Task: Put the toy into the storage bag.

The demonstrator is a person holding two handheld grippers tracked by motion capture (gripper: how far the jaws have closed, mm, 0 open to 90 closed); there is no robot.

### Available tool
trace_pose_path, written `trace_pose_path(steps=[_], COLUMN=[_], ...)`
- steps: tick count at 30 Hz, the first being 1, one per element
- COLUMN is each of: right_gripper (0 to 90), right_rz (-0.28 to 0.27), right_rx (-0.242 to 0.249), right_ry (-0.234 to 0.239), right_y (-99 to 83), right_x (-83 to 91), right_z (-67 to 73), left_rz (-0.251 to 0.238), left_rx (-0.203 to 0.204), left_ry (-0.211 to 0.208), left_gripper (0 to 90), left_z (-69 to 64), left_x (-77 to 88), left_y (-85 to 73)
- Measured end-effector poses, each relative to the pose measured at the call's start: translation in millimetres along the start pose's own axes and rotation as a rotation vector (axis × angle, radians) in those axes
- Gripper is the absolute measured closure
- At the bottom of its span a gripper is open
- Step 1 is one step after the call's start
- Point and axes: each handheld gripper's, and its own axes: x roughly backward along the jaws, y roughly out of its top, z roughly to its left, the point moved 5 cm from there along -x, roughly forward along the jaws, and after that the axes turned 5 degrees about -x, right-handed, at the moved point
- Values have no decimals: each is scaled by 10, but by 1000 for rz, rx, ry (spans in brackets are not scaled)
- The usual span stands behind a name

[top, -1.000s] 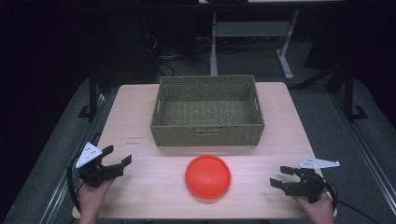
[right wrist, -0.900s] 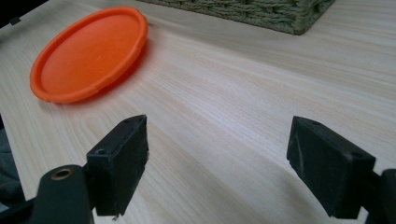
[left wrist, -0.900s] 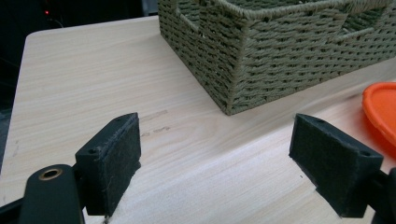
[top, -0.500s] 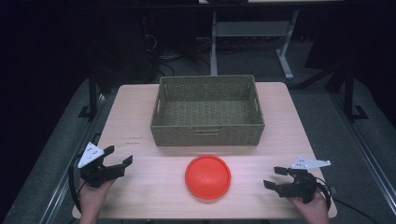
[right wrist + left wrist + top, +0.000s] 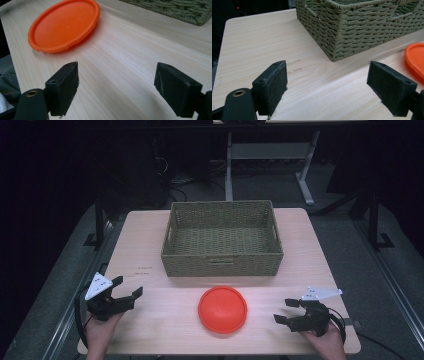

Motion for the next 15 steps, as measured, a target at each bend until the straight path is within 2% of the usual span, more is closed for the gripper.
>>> trace_pose_path(steps=[6, 11, 15], right_gripper=[184, 184, 187], right_rz=[25, 38, 48], right_rx=[-21, -8, -19], right_ry=[30, 35, 44], right_y=[72, 135, 189], right_x=[-52, -96, -157], right_z=[51, 87, 103], left_rz=[-2, -2, -1], left_rx=[9, 3, 0], left_ry=[-1, -5, -4], left_gripper=[160, 160, 160], left_z=[8, 2, 0], left_x=[0, -9, 1], left_y=[-7, -3, -3])
